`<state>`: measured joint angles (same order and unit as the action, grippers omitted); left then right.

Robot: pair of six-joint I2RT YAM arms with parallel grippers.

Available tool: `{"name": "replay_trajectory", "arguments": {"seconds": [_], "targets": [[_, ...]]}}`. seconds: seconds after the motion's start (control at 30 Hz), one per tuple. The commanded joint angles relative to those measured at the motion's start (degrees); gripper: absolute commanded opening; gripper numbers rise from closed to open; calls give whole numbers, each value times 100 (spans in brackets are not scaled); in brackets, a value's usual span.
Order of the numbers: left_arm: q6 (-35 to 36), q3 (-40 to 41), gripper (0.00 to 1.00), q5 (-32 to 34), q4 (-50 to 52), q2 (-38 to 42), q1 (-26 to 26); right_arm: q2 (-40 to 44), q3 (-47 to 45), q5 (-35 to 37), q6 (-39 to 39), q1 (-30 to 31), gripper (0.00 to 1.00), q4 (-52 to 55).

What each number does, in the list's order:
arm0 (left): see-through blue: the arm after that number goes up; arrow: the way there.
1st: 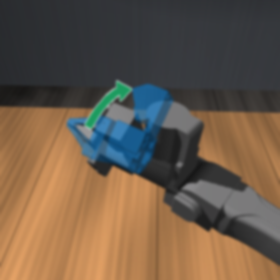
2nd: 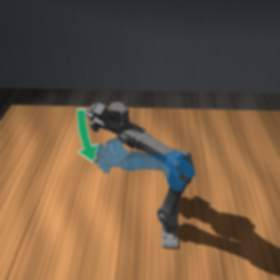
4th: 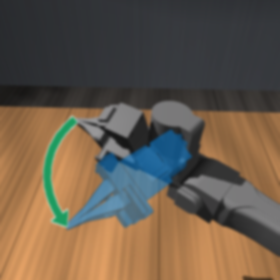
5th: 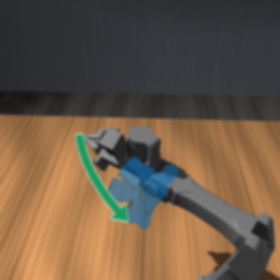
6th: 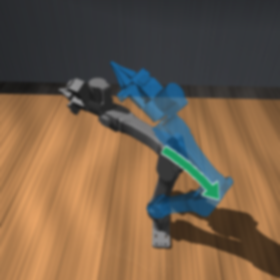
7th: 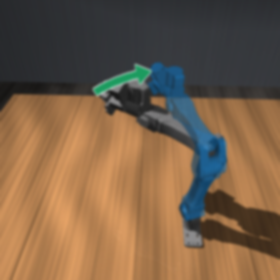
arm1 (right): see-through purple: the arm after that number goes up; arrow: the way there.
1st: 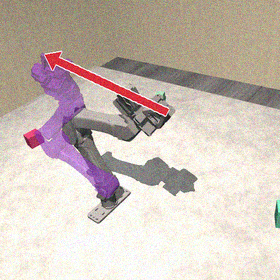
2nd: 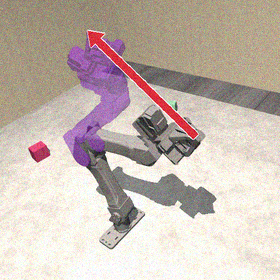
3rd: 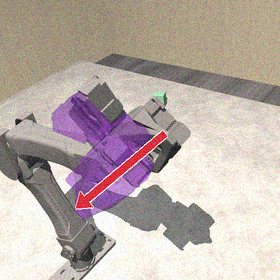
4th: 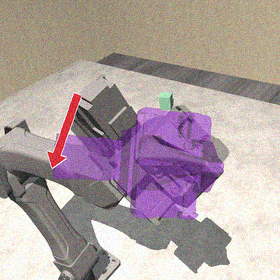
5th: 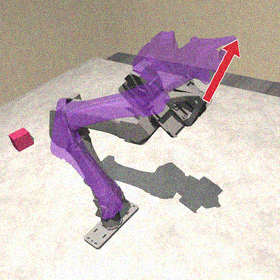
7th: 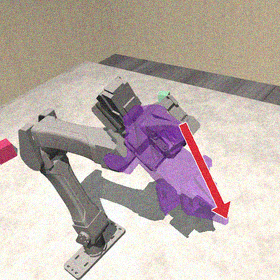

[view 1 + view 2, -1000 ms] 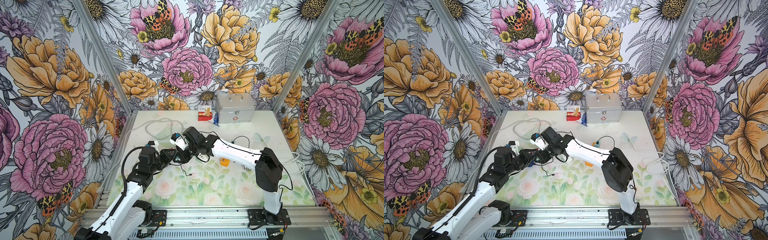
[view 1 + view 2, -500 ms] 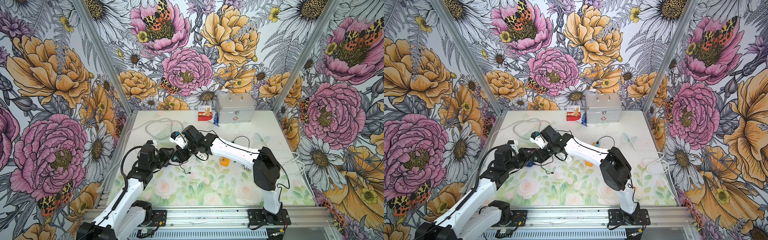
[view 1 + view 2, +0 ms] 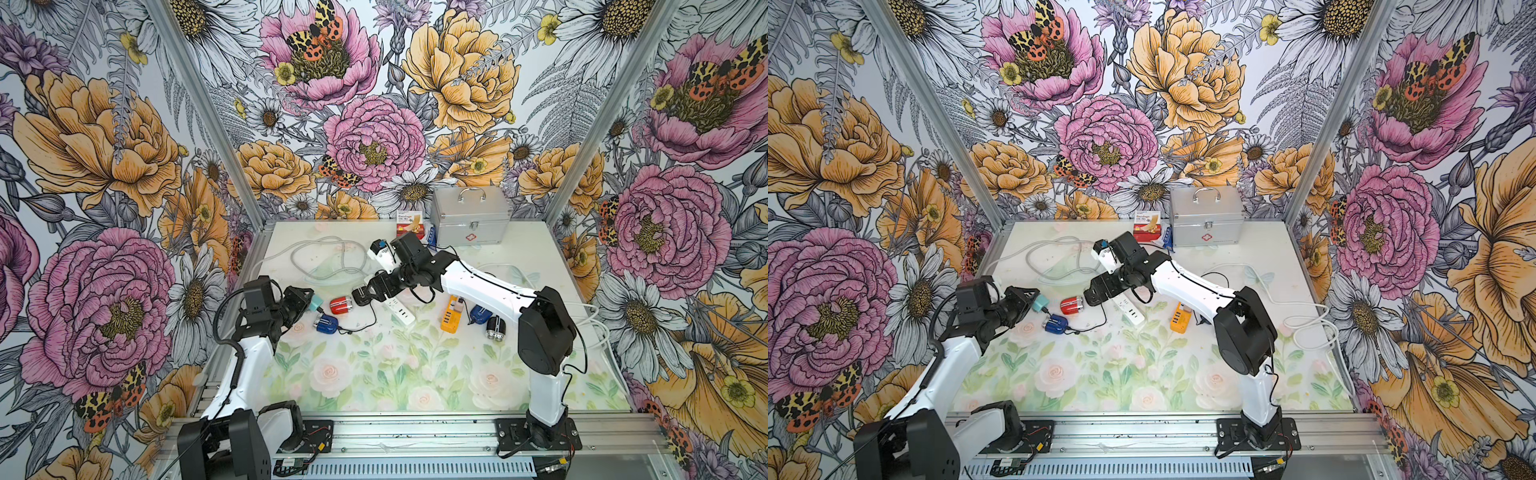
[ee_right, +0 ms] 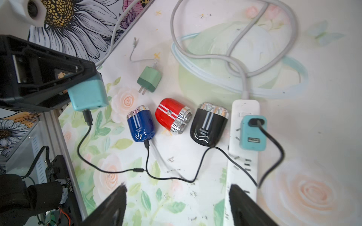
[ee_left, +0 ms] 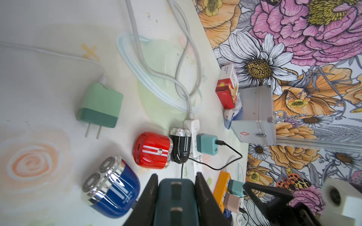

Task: Unplug the electric shaver
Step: Place the plug at the center of the board.

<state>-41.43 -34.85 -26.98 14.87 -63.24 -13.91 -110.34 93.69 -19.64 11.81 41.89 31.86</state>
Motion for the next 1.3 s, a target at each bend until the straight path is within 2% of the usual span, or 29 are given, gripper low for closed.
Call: {"name": "replay_trajectory", "arguments": {"seconds": [0.0, 0.27, 0.7, 0.8, 0.93, 1.03, 1.27], "targets": [[855, -324, 20, -370, 259, -435, -406, 462, -146, 503, -338, -130, 83, -118], [1928, -1171, 22, -447, 630, -1918, -1083, 533, -400, 1102, -588, -430, 83, -127], [3058, -1933, 26, -940, 805, -4004, -1437, 275, -444, 1286, -416, -506, 81, -136], [3128, -2008, 30, -838, 862, -4047, -1438, 324, -589, 1348, -345, -506, 81, -153], [3151, -1991, 51, -622, 860, -4003, -1433, 436, -828, 1425, -332, -506, 81, -254], [3072, -1995, 63, -477, 882, -3941, -1418, 422, -877, 1427, -359, -506, 82, -272], [2868, -1828, 76, 273, 885, -3133, -1268, 450, -981, 1524, -398, -502, 82, -294]]}}
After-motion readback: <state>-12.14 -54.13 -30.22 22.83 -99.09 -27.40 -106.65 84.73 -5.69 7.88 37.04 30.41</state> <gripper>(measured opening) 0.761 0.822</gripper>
